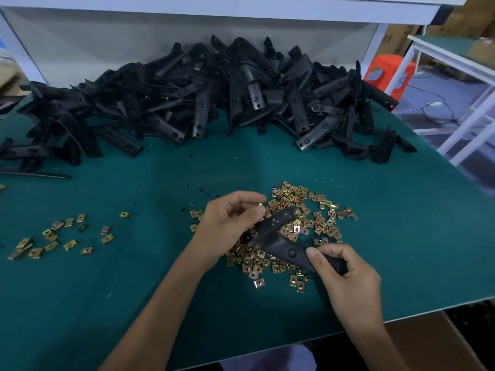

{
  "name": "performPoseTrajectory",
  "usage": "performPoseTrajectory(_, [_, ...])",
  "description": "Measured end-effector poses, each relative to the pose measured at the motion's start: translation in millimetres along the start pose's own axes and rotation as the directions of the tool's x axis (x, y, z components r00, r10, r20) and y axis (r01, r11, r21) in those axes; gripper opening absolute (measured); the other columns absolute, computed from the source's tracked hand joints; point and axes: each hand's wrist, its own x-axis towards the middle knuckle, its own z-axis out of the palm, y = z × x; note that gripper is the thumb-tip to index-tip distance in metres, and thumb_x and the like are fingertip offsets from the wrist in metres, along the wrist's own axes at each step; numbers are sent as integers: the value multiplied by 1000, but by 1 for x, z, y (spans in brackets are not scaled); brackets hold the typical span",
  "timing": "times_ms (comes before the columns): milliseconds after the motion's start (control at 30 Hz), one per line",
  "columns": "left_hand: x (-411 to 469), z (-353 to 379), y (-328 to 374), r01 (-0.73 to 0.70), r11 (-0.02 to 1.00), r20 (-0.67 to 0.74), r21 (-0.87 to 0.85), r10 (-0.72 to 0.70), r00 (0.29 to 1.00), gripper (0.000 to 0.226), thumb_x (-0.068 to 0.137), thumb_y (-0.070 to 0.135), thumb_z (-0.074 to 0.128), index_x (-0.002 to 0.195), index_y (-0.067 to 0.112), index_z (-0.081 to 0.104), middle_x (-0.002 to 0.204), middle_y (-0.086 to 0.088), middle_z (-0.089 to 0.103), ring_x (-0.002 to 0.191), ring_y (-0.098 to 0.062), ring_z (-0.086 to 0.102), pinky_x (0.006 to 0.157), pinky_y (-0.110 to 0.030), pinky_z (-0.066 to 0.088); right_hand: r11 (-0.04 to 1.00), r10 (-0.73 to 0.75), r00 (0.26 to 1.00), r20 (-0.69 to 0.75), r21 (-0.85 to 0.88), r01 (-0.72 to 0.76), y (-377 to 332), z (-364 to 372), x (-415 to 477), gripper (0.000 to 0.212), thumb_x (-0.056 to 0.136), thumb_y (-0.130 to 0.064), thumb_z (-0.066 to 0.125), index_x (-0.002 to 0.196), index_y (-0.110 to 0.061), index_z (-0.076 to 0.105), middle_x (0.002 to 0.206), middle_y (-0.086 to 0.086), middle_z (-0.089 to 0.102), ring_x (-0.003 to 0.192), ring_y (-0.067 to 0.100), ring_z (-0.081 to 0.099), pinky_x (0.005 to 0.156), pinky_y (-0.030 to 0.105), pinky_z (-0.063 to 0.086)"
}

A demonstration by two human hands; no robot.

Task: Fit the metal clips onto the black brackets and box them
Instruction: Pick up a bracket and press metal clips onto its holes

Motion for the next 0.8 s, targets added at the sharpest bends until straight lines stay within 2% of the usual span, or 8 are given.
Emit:
performPoseTrajectory(100, [-1, 4, -1, 16, 1000, 45, 12, -17, 999, 17, 90, 17, 74, 98, 32, 78, 86, 5, 75, 82, -11, 69, 74, -24, 54, 1000, -9, 1000, -7, -3, 9, -3, 0, -1, 27, 71, -57, 71, 77, -30, 73, 79, -17, 72, 74, 0, 66, 63, 6, 45])
performPoseTrajectory(300, [-1, 7, 0, 0, 1000, 24, 18, 0, 1000, 26, 92, 11, 72, 93, 36, 79, 83, 7, 76, 77, -4, 69, 68, -14, 51, 999, -38, 999, -4, -12, 38, -2, 1, -2, 27, 72, -58, 70, 78, -32, 72, 81, -16, 72, 77, 2, 66, 64, 6, 44])
performPoseTrajectory(467, [-1, 7, 0, -4, 1000, 39, 30, 3, 999, 25, 93, 12, 71, 93, 35, 79, 83, 7, 75, 78, -6, 69, 69, -17, 53, 999, -35, 999, 7, -2, 35, -3, 1, -1, 24, 72, -58, 70, 86, -39, 71, 82, -16, 72, 77, 2, 66, 64, 7, 45])
performPoseTrajectory(633, [-1, 7, 0, 0, 999, 31, 36, -1, 1000, 25, 92, 9, 72, 92, 33, 81, 87, 5, 77, 82, -7, 70, 72, -16, 52, 1000, -17, 1000, 4, 14, 17, -4, 1, 0, 22, 70, -59, 70, 85, -43, 71, 82, -19, 72, 76, -1, 66, 65, 6, 45])
performPoseTrajectory(733, [-2, 6, -1, -9, 997, 53, 76, 5, 999, 19, 91, 15, 73, 97, 32, 80, 89, 8, 76, 83, -6, 70, 71, -16, 52, 1000, -15, 1000, 3, 15, 15, -4, 1, 0, 24, 70, -61, 70, 85, -42, 72, 81, -19, 72, 76, -1, 66, 65, 6, 45])
performPoseTrajectory(800, [-3, 7, -2, -12, 988, 85, 154, -2, 996, 23, 85, 29, 78, 105, 41, 75, 93, 12, 73, 86, -5, 69, 75, -19, 54, 1000, -21, 1000, -6, 7, 22, -4, 1, 0, 24, 70, -60, 69, 85, -42, 71, 81, -18, 72, 76, -1, 65, 64, 6, 45])
